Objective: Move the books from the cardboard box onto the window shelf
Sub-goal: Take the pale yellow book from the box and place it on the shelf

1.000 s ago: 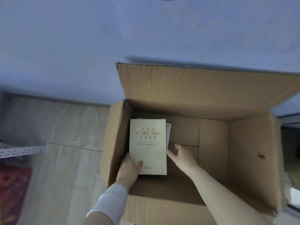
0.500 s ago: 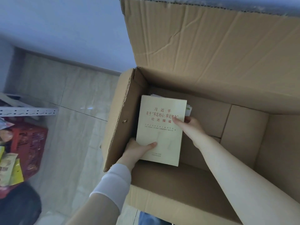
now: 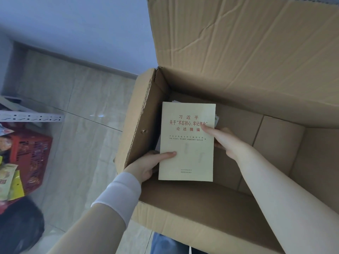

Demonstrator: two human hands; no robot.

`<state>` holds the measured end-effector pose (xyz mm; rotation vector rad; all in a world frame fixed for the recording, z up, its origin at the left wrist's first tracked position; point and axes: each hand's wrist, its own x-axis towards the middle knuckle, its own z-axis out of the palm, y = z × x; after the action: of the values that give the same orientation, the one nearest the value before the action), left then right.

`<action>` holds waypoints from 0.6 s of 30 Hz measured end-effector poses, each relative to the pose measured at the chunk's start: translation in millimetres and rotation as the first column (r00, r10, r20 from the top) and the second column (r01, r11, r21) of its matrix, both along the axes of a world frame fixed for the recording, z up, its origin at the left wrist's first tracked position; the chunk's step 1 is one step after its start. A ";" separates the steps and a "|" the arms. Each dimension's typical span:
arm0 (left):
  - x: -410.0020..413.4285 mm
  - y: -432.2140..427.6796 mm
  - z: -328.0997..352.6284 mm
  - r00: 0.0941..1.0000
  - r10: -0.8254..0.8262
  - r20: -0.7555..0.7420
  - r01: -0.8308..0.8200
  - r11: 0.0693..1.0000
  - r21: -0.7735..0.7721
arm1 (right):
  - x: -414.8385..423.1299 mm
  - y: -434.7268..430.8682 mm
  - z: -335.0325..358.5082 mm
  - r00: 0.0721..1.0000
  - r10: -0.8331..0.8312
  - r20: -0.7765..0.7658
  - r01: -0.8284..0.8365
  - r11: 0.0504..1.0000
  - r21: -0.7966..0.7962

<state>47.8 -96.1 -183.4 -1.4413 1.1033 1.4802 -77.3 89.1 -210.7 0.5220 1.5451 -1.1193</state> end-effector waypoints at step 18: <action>55.0 17.9 132.8 0.956 -0.142 -0.256 0.187 0.969 0.160 | 52.7 51.7 162.8 0.993 -0.101 -0.064 0.105 0.993 0.054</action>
<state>102.9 -78.2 -50.6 -1.0358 1.1698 1.6206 -24.6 140.8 -47.9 0.6174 1.6224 -1.1815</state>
